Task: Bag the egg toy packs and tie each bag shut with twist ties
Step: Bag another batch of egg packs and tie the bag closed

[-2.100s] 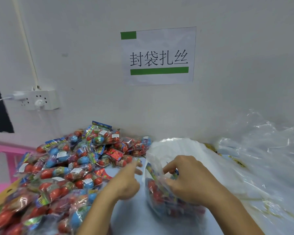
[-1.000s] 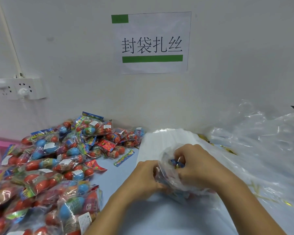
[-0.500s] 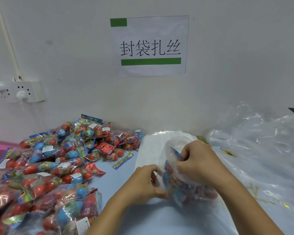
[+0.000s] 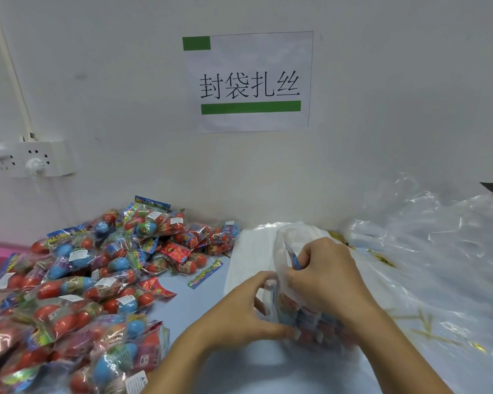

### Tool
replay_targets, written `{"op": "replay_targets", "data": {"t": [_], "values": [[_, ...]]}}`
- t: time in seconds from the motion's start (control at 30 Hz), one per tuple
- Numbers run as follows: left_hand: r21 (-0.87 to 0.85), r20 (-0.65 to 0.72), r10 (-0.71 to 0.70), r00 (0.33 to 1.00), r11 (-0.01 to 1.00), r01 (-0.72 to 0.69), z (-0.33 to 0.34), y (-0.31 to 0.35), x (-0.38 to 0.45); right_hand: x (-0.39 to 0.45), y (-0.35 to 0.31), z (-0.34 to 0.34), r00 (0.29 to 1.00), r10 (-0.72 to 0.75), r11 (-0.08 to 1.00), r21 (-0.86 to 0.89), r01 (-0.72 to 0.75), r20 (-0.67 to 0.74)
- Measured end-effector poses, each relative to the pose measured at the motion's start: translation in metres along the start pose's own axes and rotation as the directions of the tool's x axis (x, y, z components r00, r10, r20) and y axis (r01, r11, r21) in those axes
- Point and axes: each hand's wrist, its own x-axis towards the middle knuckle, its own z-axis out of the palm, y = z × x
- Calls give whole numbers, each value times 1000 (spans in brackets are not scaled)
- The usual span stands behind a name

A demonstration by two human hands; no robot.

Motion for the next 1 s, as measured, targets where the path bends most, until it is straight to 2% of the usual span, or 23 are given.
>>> {"op": "replay_targets", "data": {"t": [0.13,0.27,0.5,0.57,0.67,0.8,1.0], "values": [[-2,-68,22,997,1000,-22,5,-4,4,1,-1,0,995,14,998,54,-19,97],[35,-115,42,992,999,-39,6,-5,5,0,-1,-1,989,4,1000,4,-4,151],[91,-213,14,977,996,5,6,-7,10,-1,-2,-5,988,-45,998,-24,49,149],[158,-203,-14,979,986,47,6,-8,10,0,1,-8,989,-64,998,-15,66,134],[170,-154,-73,985,980,99,5,-8,9,0,3,-18,990,-56,998,-17,59,126],[316,-115,-30,993,947,65,3,-2,5,-2,9,-21,983,-65,992,-96,83,172],[226,-92,-8,996,974,29,2,6,2,-10,5,-20,960,-92,962,-225,154,263]]}}
